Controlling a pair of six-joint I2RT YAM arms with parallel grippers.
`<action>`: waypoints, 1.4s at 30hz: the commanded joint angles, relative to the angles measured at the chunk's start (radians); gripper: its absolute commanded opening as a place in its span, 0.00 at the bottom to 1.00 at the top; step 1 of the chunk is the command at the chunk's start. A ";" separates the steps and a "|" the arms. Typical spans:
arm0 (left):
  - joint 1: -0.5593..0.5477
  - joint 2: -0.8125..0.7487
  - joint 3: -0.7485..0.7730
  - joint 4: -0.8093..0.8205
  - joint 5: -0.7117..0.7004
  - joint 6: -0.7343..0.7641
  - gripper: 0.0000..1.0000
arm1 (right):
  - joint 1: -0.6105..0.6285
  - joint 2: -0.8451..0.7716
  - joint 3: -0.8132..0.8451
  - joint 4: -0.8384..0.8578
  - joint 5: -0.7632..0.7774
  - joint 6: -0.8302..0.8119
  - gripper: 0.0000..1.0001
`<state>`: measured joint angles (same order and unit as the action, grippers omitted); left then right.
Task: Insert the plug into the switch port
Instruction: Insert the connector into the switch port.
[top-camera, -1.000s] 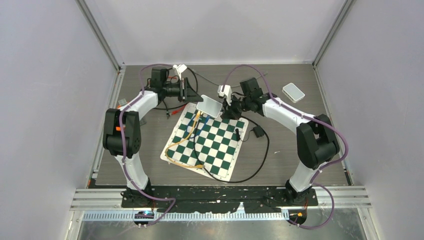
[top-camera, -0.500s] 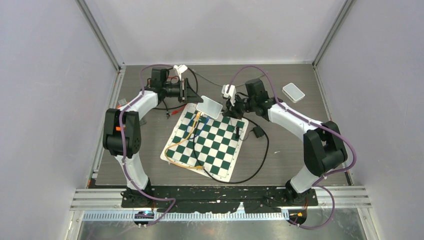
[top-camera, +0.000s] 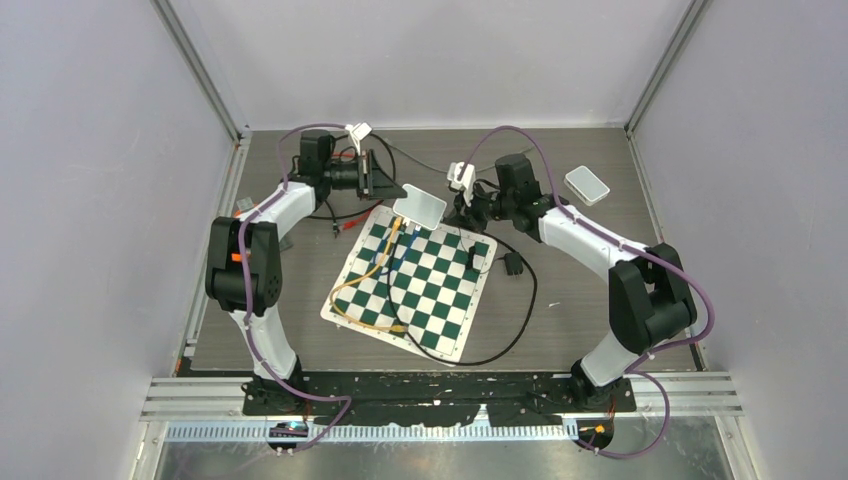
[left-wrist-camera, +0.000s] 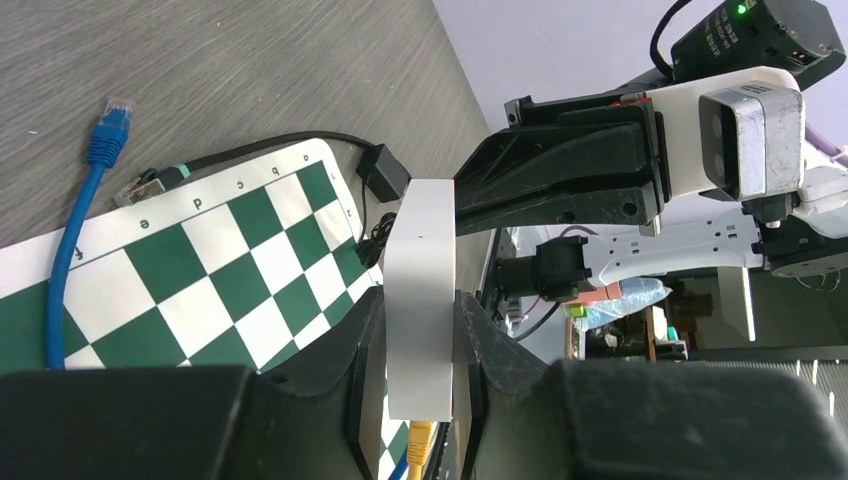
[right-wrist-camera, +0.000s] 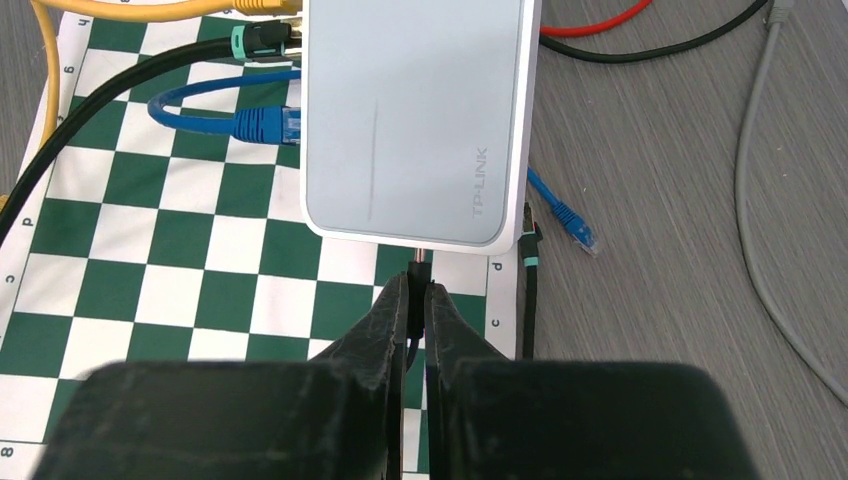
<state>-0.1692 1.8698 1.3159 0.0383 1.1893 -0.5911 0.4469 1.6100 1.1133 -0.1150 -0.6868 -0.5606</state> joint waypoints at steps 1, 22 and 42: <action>-0.007 0.001 -0.002 0.073 0.080 -0.058 0.00 | 0.004 -0.045 -0.005 0.096 -0.033 0.021 0.05; -0.017 0.009 0.041 -0.070 0.107 0.025 0.00 | -0.005 -0.106 -0.064 0.181 -0.099 -0.007 0.05; -0.070 0.024 0.012 -0.066 0.136 0.017 0.00 | -0.006 -0.139 -0.100 0.456 -0.099 0.127 0.05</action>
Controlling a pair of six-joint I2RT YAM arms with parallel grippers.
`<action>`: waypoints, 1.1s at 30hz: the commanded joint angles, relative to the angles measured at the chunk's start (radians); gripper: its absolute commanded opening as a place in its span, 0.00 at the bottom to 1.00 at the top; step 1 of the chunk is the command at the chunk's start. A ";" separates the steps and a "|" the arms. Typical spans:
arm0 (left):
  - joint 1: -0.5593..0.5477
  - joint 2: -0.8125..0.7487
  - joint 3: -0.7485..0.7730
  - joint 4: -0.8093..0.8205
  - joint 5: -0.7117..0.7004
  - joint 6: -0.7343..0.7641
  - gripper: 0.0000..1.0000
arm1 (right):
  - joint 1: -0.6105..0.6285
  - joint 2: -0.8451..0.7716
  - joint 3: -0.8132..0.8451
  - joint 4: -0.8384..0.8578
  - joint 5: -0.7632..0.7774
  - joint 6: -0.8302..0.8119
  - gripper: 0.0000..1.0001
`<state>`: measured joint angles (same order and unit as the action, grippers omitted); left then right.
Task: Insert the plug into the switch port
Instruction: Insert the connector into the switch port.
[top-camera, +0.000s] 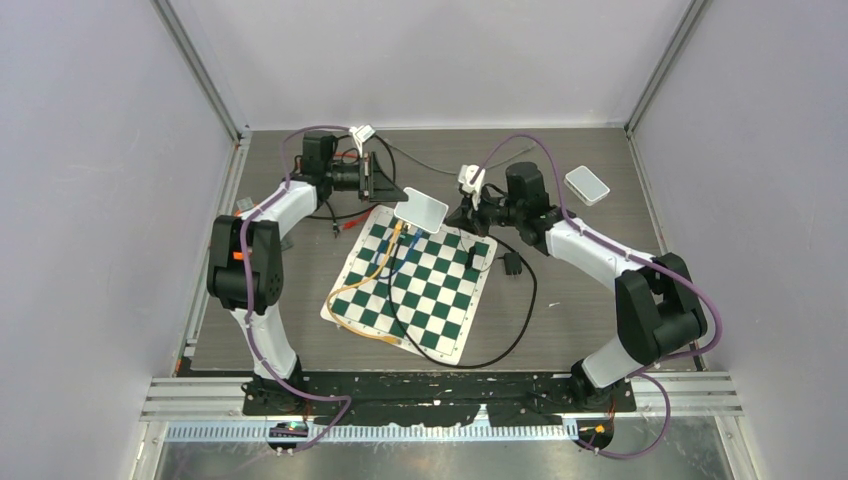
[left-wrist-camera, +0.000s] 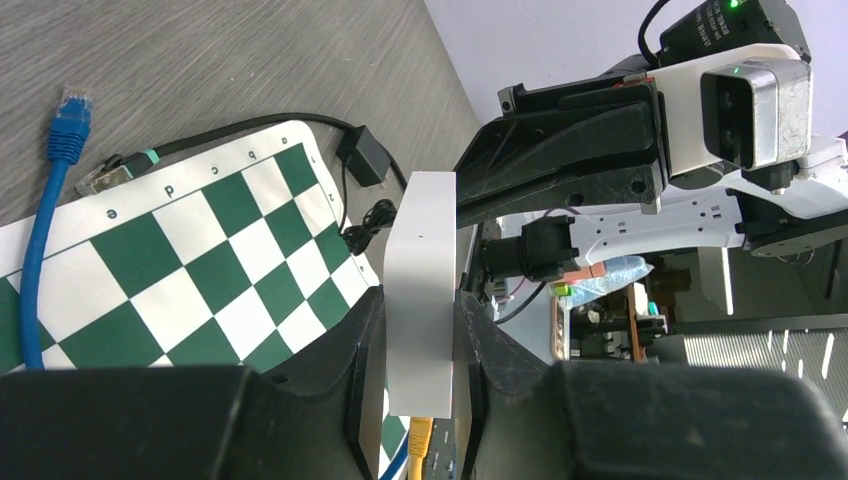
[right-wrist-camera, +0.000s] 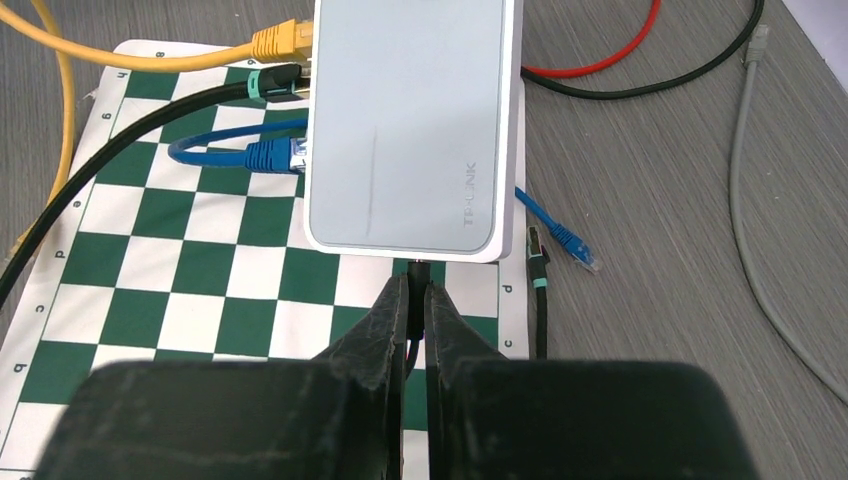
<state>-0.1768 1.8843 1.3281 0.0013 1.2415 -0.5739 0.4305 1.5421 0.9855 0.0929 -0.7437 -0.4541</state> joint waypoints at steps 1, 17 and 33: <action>-0.069 0.010 -0.006 -0.030 0.087 0.009 0.00 | 0.011 -0.073 0.034 0.251 -0.046 0.022 0.05; -0.103 0.002 0.006 -0.049 0.045 0.000 0.00 | -0.009 -0.040 0.052 0.326 0.003 0.118 0.15; -0.065 -0.003 0.136 -0.102 -0.009 0.062 0.00 | -0.165 -0.076 0.164 -0.164 -0.159 0.391 0.92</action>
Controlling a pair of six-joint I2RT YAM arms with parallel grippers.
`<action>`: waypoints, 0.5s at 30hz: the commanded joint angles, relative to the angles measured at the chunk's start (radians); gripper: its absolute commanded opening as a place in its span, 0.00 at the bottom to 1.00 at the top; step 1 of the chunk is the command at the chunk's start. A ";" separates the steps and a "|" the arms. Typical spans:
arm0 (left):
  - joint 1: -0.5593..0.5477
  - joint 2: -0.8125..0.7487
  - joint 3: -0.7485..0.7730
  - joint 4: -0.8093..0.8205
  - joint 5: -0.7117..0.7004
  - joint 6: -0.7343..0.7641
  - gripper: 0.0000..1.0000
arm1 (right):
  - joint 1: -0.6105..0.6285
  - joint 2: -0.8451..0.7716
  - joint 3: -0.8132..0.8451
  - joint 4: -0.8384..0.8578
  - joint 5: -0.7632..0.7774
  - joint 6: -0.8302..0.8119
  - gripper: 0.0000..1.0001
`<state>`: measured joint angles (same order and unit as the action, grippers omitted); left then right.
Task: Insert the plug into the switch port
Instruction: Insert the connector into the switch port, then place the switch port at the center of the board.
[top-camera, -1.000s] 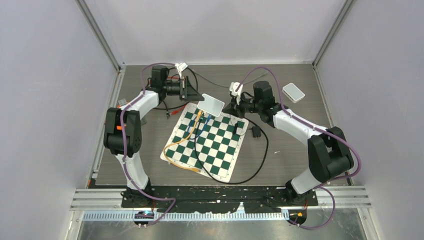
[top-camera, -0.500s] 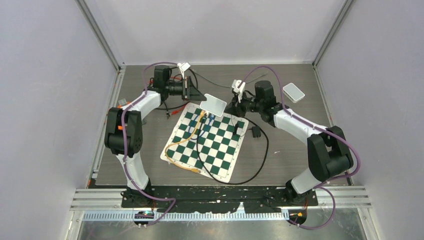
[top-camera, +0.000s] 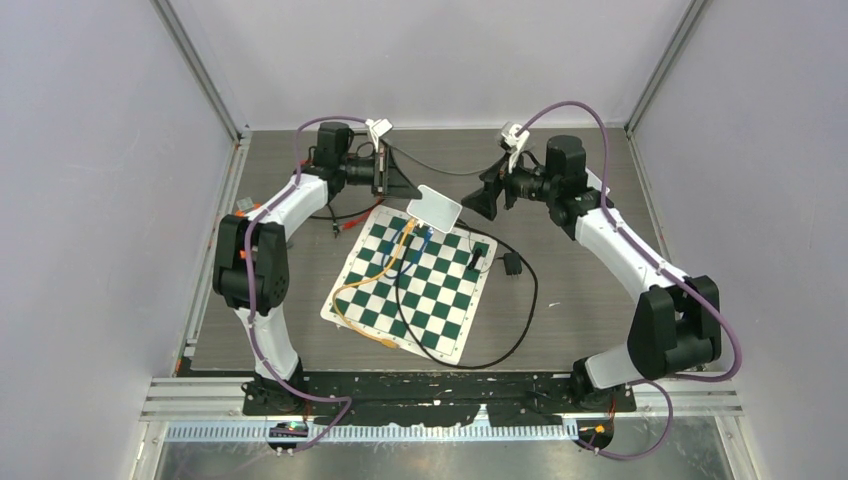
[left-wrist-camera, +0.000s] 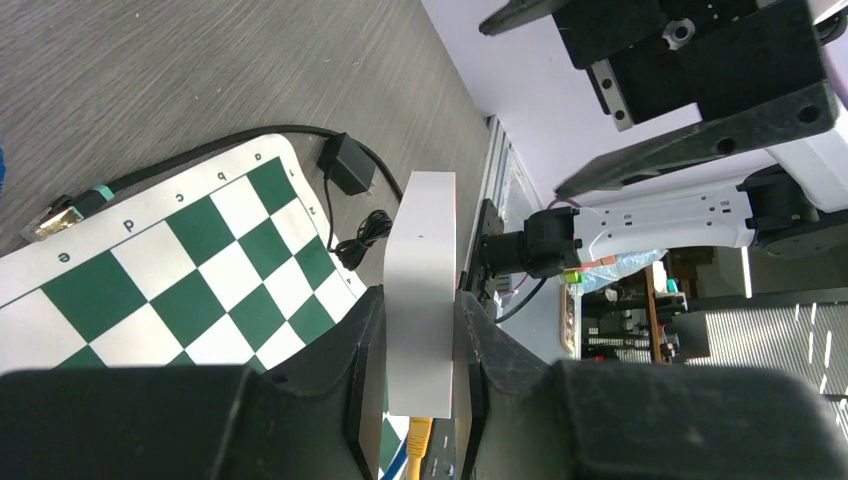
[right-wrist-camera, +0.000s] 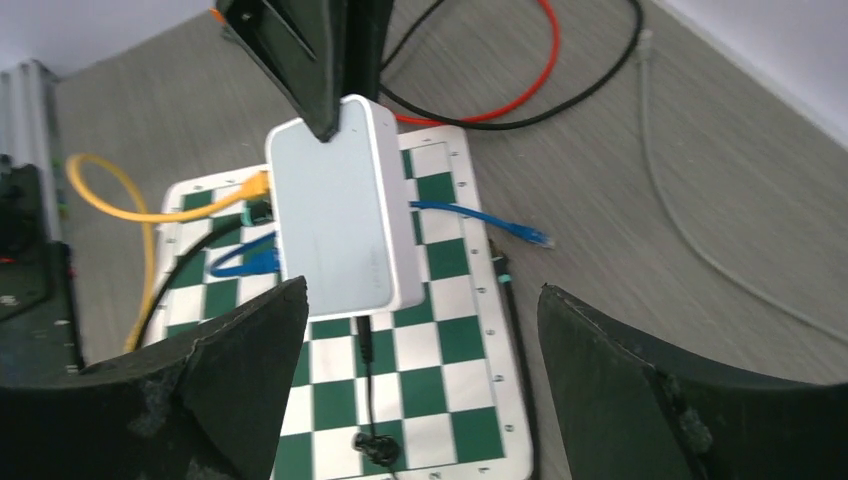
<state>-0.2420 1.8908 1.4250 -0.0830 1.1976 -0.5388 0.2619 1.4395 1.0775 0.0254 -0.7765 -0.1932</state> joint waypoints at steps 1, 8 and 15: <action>-0.001 -0.012 0.037 -0.015 0.038 0.032 0.00 | 0.004 0.030 0.078 -0.096 -0.133 0.161 0.92; -0.020 -0.026 0.013 0.067 0.070 0.008 0.00 | 0.006 0.151 0.199 -0.187 -0.203 0.224 0.87; -0.033 -0.026 -0.005 0.163 0.093 -0.033 0.00 | 0.052 0.257 0.266 -0.346 -0.343 0.111 0.84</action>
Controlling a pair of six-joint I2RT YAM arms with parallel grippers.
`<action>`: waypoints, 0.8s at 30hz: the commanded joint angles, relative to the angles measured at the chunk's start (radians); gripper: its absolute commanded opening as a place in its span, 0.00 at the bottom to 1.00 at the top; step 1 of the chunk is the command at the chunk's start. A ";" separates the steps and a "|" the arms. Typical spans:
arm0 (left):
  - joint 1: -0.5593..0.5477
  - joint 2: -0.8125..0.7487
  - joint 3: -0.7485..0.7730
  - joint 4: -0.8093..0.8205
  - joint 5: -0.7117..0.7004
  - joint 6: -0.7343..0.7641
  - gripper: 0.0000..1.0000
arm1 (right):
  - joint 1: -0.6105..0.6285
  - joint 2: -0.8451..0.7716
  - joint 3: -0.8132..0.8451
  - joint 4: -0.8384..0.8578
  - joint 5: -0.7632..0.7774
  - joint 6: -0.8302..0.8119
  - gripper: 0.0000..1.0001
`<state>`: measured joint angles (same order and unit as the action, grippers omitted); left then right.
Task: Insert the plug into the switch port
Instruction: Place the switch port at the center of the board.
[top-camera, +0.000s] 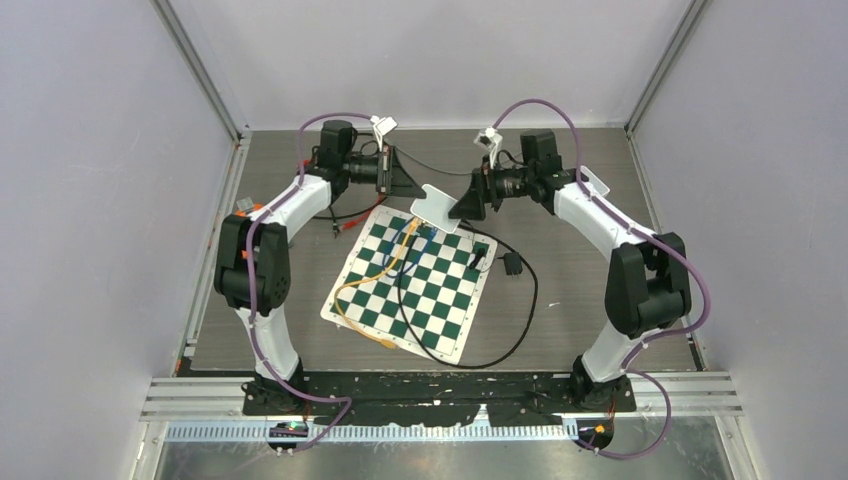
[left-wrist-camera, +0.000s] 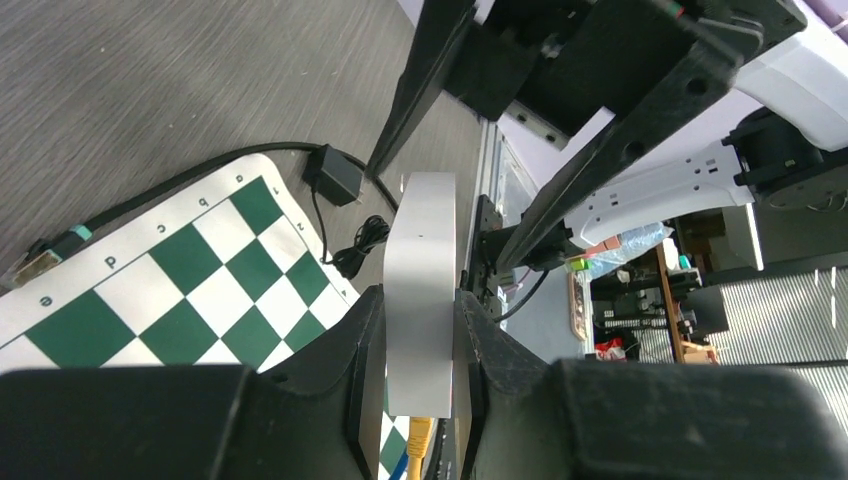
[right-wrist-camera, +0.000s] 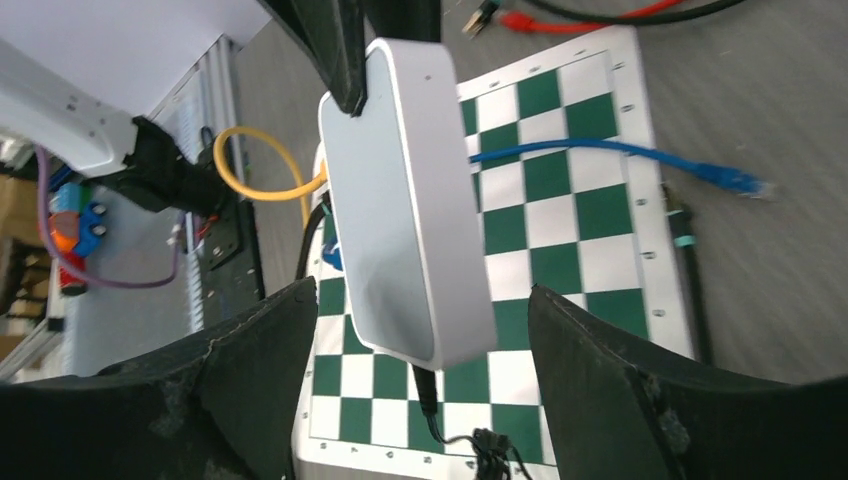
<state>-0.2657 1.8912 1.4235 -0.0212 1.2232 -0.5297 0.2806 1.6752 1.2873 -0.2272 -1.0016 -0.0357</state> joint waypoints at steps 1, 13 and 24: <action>-0.010 -0.029 -0.006 0.111 0.069 -0.047 0.00 | 0.040 0.027 0.066 -0.098 -0.136 -0.049 0.82; 0.008 -0.072 0.006 0.097 0.042 -0.063 0.22 | 0.016 -0.020 0.143 -0.169 -0.196 -0.017 0.05; 0.056 -0.226 0.141 -0.270 -0.147 0.200 0.73 | -0.242 -0.158 0.236 -0.176 -0.149 0.123 0.05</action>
<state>-0.2180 1.7672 1.4540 -0.0719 1.1961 -0.5068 0.1234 1.5902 1.4136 -0.4393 -1.1564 0.0139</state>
